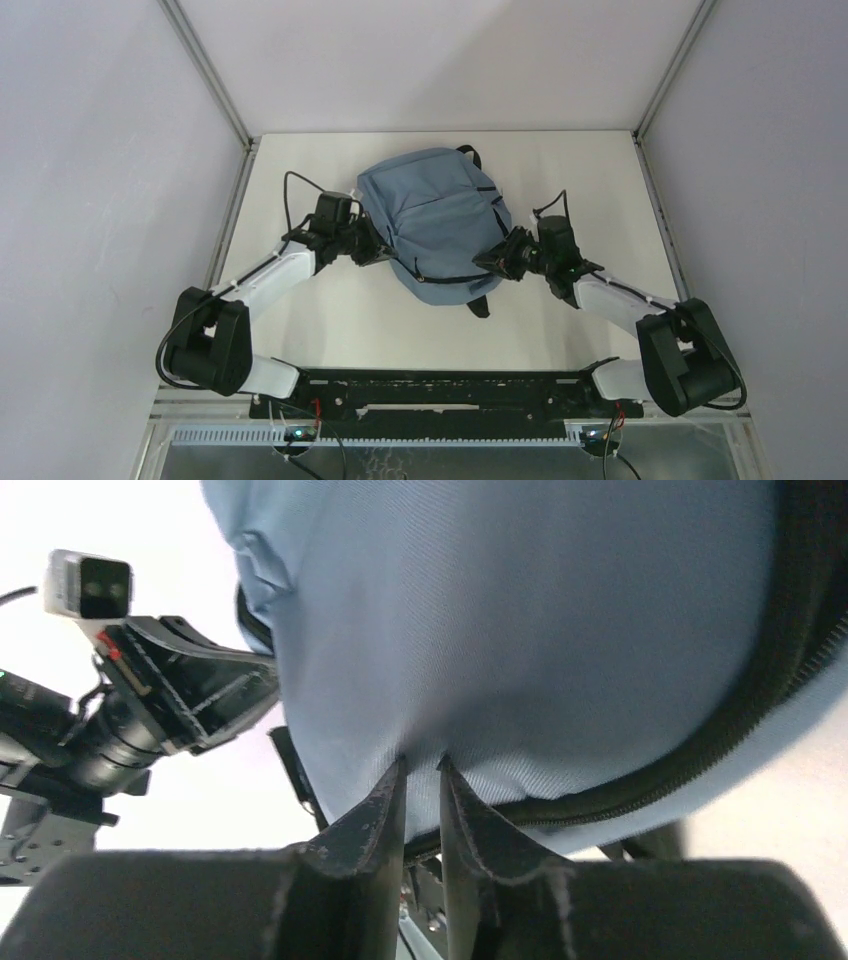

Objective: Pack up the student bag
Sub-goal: Zip the student bag at the center of the board.

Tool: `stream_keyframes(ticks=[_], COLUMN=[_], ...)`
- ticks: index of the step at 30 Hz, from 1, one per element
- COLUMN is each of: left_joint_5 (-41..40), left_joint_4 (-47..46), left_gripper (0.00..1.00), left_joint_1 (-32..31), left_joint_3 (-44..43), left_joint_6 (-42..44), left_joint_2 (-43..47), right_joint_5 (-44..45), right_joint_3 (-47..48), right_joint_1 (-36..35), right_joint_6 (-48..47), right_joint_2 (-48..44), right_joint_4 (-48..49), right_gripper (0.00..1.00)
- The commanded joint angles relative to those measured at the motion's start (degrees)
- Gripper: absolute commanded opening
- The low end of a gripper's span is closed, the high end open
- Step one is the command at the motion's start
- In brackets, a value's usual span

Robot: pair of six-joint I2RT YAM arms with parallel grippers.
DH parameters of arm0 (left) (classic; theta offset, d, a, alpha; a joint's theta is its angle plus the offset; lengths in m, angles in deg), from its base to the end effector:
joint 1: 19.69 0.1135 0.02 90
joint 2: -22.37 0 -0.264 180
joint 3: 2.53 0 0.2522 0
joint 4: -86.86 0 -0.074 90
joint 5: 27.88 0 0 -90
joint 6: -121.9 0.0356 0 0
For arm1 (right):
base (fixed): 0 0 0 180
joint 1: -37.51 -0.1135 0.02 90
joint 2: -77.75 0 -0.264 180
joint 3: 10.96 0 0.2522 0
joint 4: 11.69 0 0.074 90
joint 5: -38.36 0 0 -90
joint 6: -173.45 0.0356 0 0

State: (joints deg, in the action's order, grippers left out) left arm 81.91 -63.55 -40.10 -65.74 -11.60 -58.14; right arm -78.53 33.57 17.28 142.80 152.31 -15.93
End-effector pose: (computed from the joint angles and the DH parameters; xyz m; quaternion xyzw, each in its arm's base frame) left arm 0.2683 -0.1127 0.2204 -0.1215 0.9103 -0.3272 0.2225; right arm 0.2341 0.1034 0.1822 0.1855 0.8466 0.4489 0.2177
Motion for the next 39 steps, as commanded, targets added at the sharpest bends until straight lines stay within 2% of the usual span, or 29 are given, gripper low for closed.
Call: stream_keyframes(ticks=[1, 7, 9, 13, 17, 19, 21, 23, 26, 33, 39], left_joint_5=[2.62, 3.11, 3.44, 3.23, 4.32, 4.74, 5.01, 5.08, 5.25, 5.44, 5.25], left_joint_4=[-3.79, -4.63, -4.66, -5.06, -5.62, -5.64, -5.64, -5.64, -5.47, -5.49, -5.46], left_gripper=[0.00, 0.00, 0.00, 0.00, 0.00, 0.00, 0.00, 0.00, 0.00, 0.00, 0.00], left_joint_1=[-0.51, -0.68, -0.77, -0.95, -0.95, -1.06, -1.06, -1.13, -1.28, -2.24, -2.68], left_joint_3=[1.10, 1.91, 1.97, 2.57, 2.49, 2.30, 2.22, 2.17, 1.87, 0.70, 0.82], left_joint_6=[0.26, -0.08, -0.09, 0.20, 0.31, 0.43, 0.69, 0.95, 1.21, 1.32, 1.06], left_joint_2=[1.04, 0.89, 1.07, 1.41, 0.35, 0.03, 0.19, 0.58, 0.79, -0.38, -0.30], right_joint_5=[-1.52, -3.43, -3.23, 2.79, -0.06, -1.82, -1.37, 1.05, 5.76, 11.09, 11.74], right_joint_3=[5.52, 11.75, 12.88, 12.92, 13.26, 15.91, 18.25, 18.84, 18.83, 18.70, 16.84], right_joint_1=[-0.02, -0.29, -0.85, -2.10, -0.25, -0.18, -0.25, -0.33, -0.31, -2.62, -8.77], right_joint_6=[0.35, -1.71, -3.36, -9.29, -9.59, -11.31, -14.06, -17.61, -22.40, -29.12, -30.74], right_joint_2=[1.83, 8.36, 7.66, 4.51, 7.52, 9.31, 9.62, 6.91, 1.50, -7.30, -10.50], right_joint_4=[7.58, 7.89, 6.08, -0.23, 2.21, -0.71, -5.88, -9.89, -16.36, -27.13, -25.91], right_gripper=[0.21, 0.10, 0.10, 0.13, 0.12, 0.18, 0.35, 0.47, 0.56, 0.60, 0.57])
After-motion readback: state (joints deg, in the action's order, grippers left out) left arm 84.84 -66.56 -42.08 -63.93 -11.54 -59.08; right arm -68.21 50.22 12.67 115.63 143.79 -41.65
